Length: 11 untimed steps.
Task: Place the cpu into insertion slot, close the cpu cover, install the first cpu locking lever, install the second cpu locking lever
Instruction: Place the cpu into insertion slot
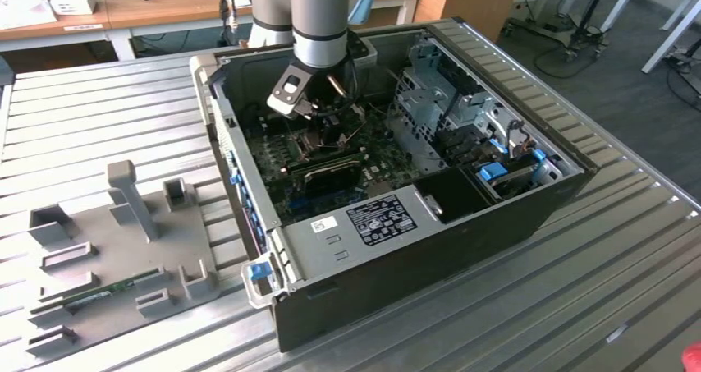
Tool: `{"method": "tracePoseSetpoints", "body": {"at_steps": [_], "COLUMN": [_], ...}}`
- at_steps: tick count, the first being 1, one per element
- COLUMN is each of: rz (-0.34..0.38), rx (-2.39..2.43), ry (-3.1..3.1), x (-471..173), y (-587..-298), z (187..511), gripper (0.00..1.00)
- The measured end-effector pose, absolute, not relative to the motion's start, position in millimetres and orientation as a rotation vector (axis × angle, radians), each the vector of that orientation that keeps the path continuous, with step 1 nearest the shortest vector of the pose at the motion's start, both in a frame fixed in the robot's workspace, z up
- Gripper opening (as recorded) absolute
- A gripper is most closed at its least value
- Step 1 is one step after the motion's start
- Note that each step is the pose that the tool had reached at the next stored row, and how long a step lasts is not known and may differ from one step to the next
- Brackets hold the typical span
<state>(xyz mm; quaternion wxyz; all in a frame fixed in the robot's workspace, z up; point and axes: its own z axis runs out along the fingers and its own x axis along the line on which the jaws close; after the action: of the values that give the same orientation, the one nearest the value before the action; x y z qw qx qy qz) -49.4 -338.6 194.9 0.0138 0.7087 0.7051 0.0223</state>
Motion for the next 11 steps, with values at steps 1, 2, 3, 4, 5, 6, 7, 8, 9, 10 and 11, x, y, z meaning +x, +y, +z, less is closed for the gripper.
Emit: {"method": "tracePoseSetpoints", "body": {"at_steps": [1, 2, 3, 4, 5, 6, 7, 8, 9, 10, 11], "rz": [0.07, 0.071, 0.071, 0.071, 0.071, 0.071, 0.071, 0.071, 0.07, 0.07, 0.07], "rx": [2.207, 2.208, 2.208, 2.208, 2.208, 2.208, 2.208, 2.208, 2.208, 2.208, 2.208], "ry": [2.196, 2.196, 2.196, 2.196, 2.196, 2.196, 2.196, 2.196, 2.196, 2.196, 2.196], "x": [-49.1, -48.6, -48.6, -48.6, -48.5, -48.5, -48.5, -48.6, -48.6, -48.6, -48.6], "y": [-338.6, -338.6, -338.6, -338.6, -338.6, -338.6, -338.6, -338.6, -338.7, -338.7, -338.7], "z": [194.8, 194.5, 194.5, 194.3, 194.0, 193.7, 193.4, 193.0, 192.8, 192.6, 192.5], "gripper": [0.54, 0.54, 0.54, 0.54, 0.54, 0.54, 0.54, 0.54, 0.54, 0.54, 0.54]}}
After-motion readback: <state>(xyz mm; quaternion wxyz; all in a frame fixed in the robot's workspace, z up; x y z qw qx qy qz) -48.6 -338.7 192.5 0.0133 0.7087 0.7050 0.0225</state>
